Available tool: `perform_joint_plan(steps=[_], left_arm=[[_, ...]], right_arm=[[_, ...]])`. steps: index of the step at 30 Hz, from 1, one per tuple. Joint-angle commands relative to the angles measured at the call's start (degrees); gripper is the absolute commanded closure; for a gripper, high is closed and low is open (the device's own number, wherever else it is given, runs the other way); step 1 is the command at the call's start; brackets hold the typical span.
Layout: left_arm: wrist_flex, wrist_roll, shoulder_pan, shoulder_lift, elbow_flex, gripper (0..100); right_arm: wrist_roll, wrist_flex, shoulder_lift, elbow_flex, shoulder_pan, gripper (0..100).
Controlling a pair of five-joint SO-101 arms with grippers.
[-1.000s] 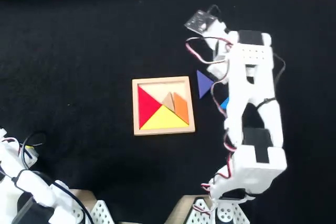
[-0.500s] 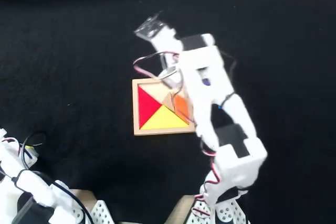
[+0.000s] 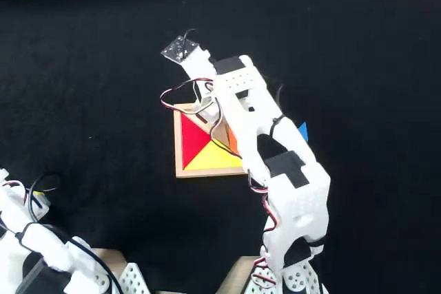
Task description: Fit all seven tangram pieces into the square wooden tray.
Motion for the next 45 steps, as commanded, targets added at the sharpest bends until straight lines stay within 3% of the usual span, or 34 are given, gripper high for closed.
perform_joint_plan(steps=[1, 17, 22, 33, 39, 45], left_arm=[[0.00, -0.44, 1.10, 0.26, 0.31, 81], [0.00, -0.44, 1.10, 0.26, 0.31, 81], [0.00, -0.44, 1.10, 0.26, 0.31, 81], [0.00, -0.44, 1.10, 0.26, 0.31, 81], [0.00, -0.44, 1.10, 0.26, 0.31, 81], [0.00, -0.44, 1.10, 0.26, 0.31, 81]], right_arm=[[-0.70, -0.62, -0.31, -2.77, -1.76, 88.8], [-0.70, 0.79, -0.22, 0.04, -1.93, 88.0], [-0.79, 4.22, -0.13, 0.04, -2.46, 78.8], [-0.70, 4.40, -0.13, 1.01, -3.52, 78.1], [-0.79, 4.04, -0.22, 2.07, -4.66, 65.5], [0.26, 5.98, -1.54, -0.84, -4.13, 71.1]])
